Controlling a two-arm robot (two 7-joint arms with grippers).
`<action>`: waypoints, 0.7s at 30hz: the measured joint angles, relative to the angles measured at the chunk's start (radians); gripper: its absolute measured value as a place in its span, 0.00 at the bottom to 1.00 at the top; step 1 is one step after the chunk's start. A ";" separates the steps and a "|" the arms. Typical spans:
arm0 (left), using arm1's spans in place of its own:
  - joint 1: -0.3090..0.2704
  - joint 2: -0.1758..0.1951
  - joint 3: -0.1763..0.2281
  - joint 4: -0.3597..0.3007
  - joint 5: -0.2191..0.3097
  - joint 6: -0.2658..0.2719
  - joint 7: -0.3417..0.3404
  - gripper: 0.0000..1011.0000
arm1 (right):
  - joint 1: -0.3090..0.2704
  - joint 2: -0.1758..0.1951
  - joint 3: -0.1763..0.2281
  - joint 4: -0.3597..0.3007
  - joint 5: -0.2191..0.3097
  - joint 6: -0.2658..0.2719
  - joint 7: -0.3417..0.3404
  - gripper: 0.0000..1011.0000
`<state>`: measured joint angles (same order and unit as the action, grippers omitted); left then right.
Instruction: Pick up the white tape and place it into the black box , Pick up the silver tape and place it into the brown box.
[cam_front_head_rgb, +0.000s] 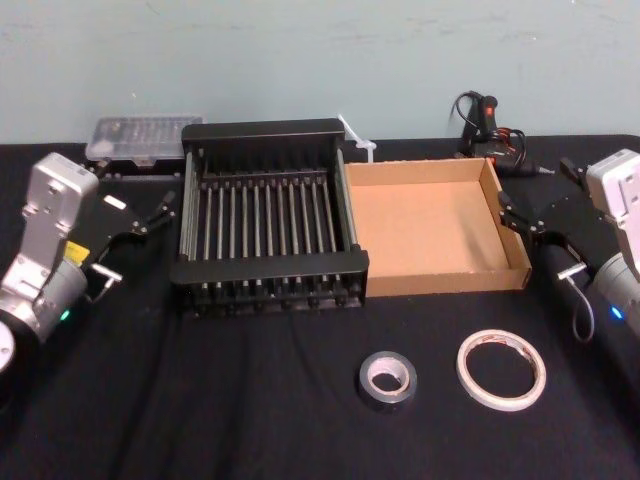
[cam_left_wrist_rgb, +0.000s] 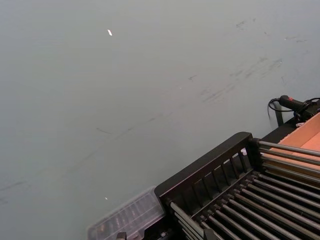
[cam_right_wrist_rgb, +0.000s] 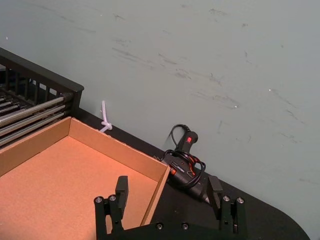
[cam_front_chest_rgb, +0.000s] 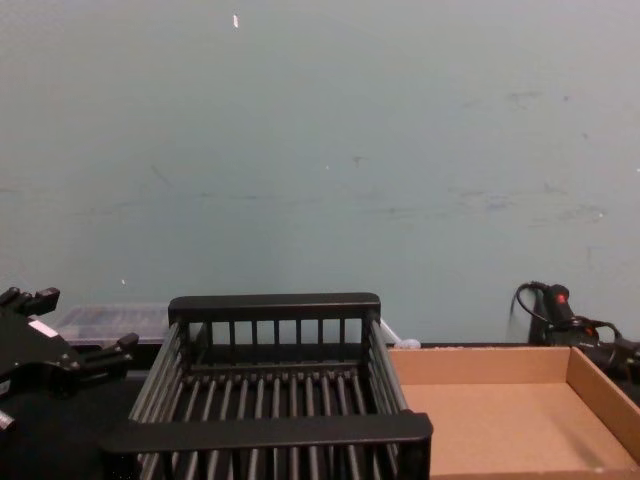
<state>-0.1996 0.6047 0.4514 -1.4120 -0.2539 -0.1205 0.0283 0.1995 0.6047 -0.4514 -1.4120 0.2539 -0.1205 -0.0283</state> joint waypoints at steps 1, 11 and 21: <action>0.000 0.000 0.000 0.000 0.000 0.000 0.000 0.99 | 0.000 0.000 0.000 0.000 0.000 0.000 0.000 0.99; 0.000 0.000 0.000 0.000 0.000 0.000 0.000 0.99 | 0.000 0.000 0.000 0.000 0.000 0.000 0.000 0.99; 0.000 0.000 0.000 0.000 0.000 0.000 0.000 0.99 | 0.000 0.000 0.000 0.000 0.000 0.000 0.000 0.99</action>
<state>-0.1995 0.6047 0.4514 -1.4120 -0.2539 -0.1205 0.0283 0.1995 0.6047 -0.4514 -1.4120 0.2539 -0.1205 -0.0283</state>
